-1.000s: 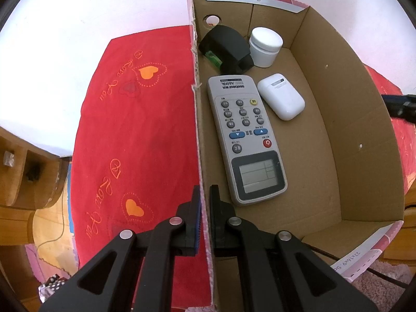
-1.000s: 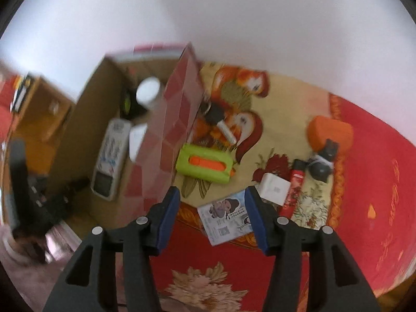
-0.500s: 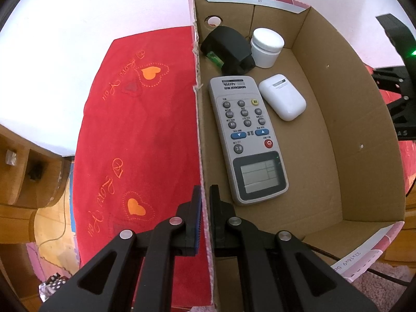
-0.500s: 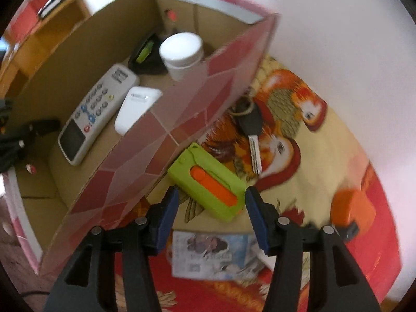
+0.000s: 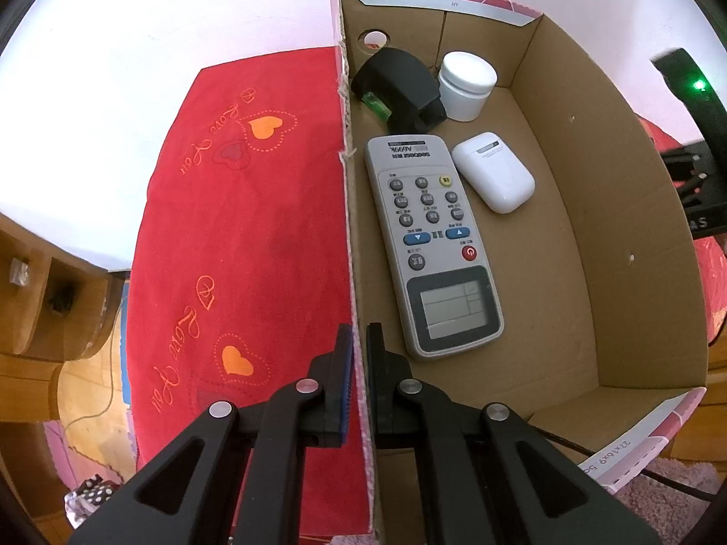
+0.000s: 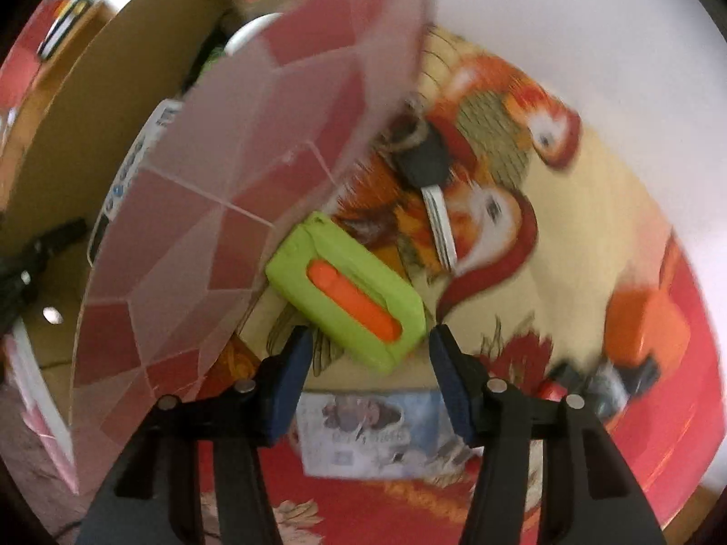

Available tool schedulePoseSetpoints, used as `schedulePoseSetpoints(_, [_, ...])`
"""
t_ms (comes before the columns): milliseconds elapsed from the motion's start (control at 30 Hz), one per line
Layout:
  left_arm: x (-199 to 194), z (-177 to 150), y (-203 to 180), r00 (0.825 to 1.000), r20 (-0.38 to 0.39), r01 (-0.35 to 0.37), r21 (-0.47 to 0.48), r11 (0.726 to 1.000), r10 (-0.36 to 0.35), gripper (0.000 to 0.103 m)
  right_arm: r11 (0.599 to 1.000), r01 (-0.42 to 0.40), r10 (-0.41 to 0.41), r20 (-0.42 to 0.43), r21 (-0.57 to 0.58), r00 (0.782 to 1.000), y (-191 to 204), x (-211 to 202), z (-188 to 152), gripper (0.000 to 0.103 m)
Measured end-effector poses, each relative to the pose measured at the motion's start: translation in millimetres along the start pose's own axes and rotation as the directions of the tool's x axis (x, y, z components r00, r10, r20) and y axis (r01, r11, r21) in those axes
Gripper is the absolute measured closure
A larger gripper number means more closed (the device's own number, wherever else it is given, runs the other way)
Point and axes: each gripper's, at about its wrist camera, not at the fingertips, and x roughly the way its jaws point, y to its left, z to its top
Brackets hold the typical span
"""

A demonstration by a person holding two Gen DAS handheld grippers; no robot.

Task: Organize objects
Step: 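Move the right tool back to the green-and-orange box cutter, then close the right gripper on the green box cutter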

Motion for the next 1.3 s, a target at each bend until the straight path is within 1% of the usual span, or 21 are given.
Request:
schedulePoseSetpoints(67, [0, 0, 0, 1.0, 0.0, 0.0, 0.002, 1.0, 0.0, 0.098, 0.998, -0.052, 0.053, -0.016, 0.025, 0.998, -3, -1, -7, 0.049])
schedulePoseSetpoints(133, [0, 0, 1, 1.0, -0.001, 0.0, 0.002, 1.0, 0.0, 0.098, 0.995, -0.094, 0.094, -0.019, 0.011, 0.995, 1, -5, -14, 0.049])
schedulePoseSetpoints(167, [0, 0, 1, 1.0, 0.0, 0.0, 0.001, 1.0, 0.0, 0.098, 0.995, -0.096, 0.096, -0.012, -0.001, 0.995, 3, -7, -17, 0.049])
schedulePoseSetpoints(200, [0, 0, 1, 1.0, 0.0, -0.001, 0.002, 1.0, 0.001, 0.098, 0.996, -0.083, 0.083, 0.003, -0.014, 0.997, 4, -11, -18, 0.049])
schedulePoseSetpoints(300, [0, 0, 1, 1.0, -0.002, 0.001, 0.003, 1.0, -0.001, 0.098, 0.997, 0.016, -0.01, 0.083, -0.07, 0.997, 4, -25, -15, 0.049])
schedulePoseSetpoints(367, [0, 0, 1, 1.0, -0.002, 0.001, 0.003, 1.0, -0.001, 0.098, 0.994, 0.044, -0.032, 0.113, -0.104, 0.993, 5, -28, -11, 0.049])
schedulePoseSetpoints(500, [-1, 0, -1, 1.0, 0.0, -0.002, 0.009, 1.0, 0.002, 0.098, 0.985, 0.0, 0.02, 0.115, -0.17, 0.993, 11, -24, 1, 0.049])
schedulePoseSetpoints(600, [-2, -1, -2, 1.0, -0.001, 0.003, 0.006, 1.0, -0.003, 0.098, 0.96, 0.091, -0.064, 0.112, -0.265, 0.992, 21, -16, 3, 0.049])
schedulePoseSetpoints(633, [-2, -2, -3, 1.0, 0.001, 0.001, 0.009, 1.0, -0.001, 0.098, 0.955, 0.106, -0.08, 0.104, -0.276, 0.991, 21, -13, 3, 0.049])
schedulePoseSetpoints(667, [-2, -1, -3, 1.0, 0.001, 0.001, 0.008, 1.0, -0.001, 0.098, 0.954, 0.105, -0.079, 0.103, -0.281, 0.992, 21, -12, 3, 0.048])
schedulePoseSetpoints(733, [-1, 0, -3, 1.0, 0.001, 0.003, 0.006, 1.0, -0.003, 0.098, 0.963, 0.088, -0.066, 0.091, -0.257, 0.994, 17, -13, 4, 0.048])
schedulePoseSetpoints(800, [-1, 0, -3, 1.0, 0.001, 0.004, 0.005, 1.0, -0.004, 0.098, 0.979, 0.057, -0.044, 0.072, -0.197, 0.996, 8, -15, 5, 0.05])
schedulePoseSetpoints(867, [-1, 0, -4, 1.0, 0.002, 0.004, 0.005, 1.0, -0.004, 0.098, 0.993, 0.038, -0.034, 0.039, -0.109, 0.999, -4, -14, 4, 0.056])
schedulePoseSetpoints(900, [-1, 0, -4, 1.0, 0.001, 0.004, 0.004, 1.0, -0.004, 0.098, 0.999, 0.033, -0.032, 0.012, -0.032, 0.999, -14, -14, 2, 0.057])
schedulePoseSetpoints(933, [-1, 0, -4, 1.0, 0.001, 0.005, 0.004, 1.0, -0.005, 0.098, 0.999, 0.025, -0.026, 0.014, 0.026, 1.0, -21, -17, 1, 0.061])
schedulePoseSetpoints(1000, [-1, 0, -4, 1.0, 0.0, 0.005, 0.004, 1.0, -0.005, 0.098, 0.984, 0.003, 0.004, -0.039, 0.176, 0.999, -37, -19, -6, 0.062])
schedulePoseSetpoints(1067, [-1, 0, -4, 1.0, 0.002, 0.005, 0.006, 1.0, -0.005, 0.098, 0.969, -0.026, 0.043, -0.065, 0.246, 0.997, -44, -20, -12, 0.062])
schedulePoseSetpoints(1100, [-1, 1, -4, 1.0, 0.002, 0.005, 0.006, 1.0, -0.005, 0.098, 0.966, -0.034, 0.055, -0.073, 0.256, 0.996, -44, -21, -14, 0.062])
schedulePoseSetpoints(1167, [-1, 1, -5, 1.0, 0.002, 0.007, 0.005, 1.0, -0.007, 0.098, 0.967, -0.024, 0.04, -0.057, 0.252, 0.998, -42, -26, -16, 0.061])
schedulePoseSetpoints(1233, [0, 2, -5, 1.0, 0.001, 0.008, 0.003, 1.0, -0.008, 0.098, 0.972, 0.002, 0.005, -0.031, 0.233, 1.0, -38, -32, -14, 0.06])
schedulePoseSetpoints(1300, [1, 3, -5, 1.0, 0.0, 0.008, 0.004, 1.0, -0.008, 0.098, 0.981, 0.037, -0.036, -0.007, 0.191, 0.999, -32, -36, -11, 0.058])
